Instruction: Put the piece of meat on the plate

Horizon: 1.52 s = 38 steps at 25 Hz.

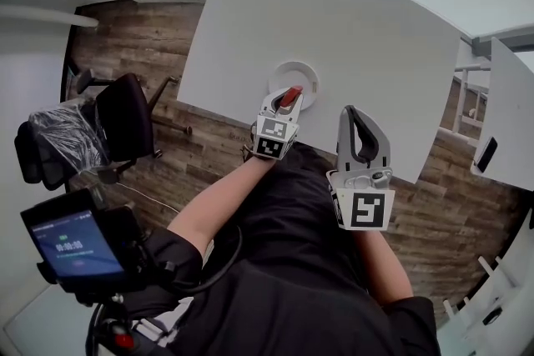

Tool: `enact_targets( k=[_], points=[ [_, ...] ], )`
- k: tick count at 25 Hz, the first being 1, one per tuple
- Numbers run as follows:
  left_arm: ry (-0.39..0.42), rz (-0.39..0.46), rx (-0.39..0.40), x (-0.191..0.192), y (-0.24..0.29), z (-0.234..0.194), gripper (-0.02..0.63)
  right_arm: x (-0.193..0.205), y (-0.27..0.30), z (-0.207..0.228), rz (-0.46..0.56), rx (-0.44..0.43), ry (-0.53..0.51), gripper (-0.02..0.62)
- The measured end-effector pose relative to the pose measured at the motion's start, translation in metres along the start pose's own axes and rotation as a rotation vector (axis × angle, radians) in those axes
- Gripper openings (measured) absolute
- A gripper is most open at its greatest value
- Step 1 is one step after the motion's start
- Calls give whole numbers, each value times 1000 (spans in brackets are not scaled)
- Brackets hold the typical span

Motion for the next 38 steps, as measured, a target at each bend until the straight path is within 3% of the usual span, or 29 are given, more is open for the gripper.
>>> enact_targets(
  k=[10,22,27,35,38],
  points=[
    [-56,-22,-23,10,9,-14,97,-2,8,12,2,20,8,8],
    [-8,-79,64,18,34,10,97,-2,8,2,-25,-12,-12,8],
    [-101,-107,66,27,41,5,97,-4,4,4,-25,-2,-25,8],
    [-74,-102,94,27,38,15,97,3,-3,1,-45,15,-4,8],
    [-58,-104,98,28,38,17,97,1,-1,-3,-29,3,-42,8]
  ],
)
Point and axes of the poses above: the fingertips, and each gripper's own axes: y forward along the fingers, z to its right, x out of its underside, the point moved 2 cm from there along -y, backward along the fingers, and after that the axes turned 1 degree about -z, right-handed, at the moved point
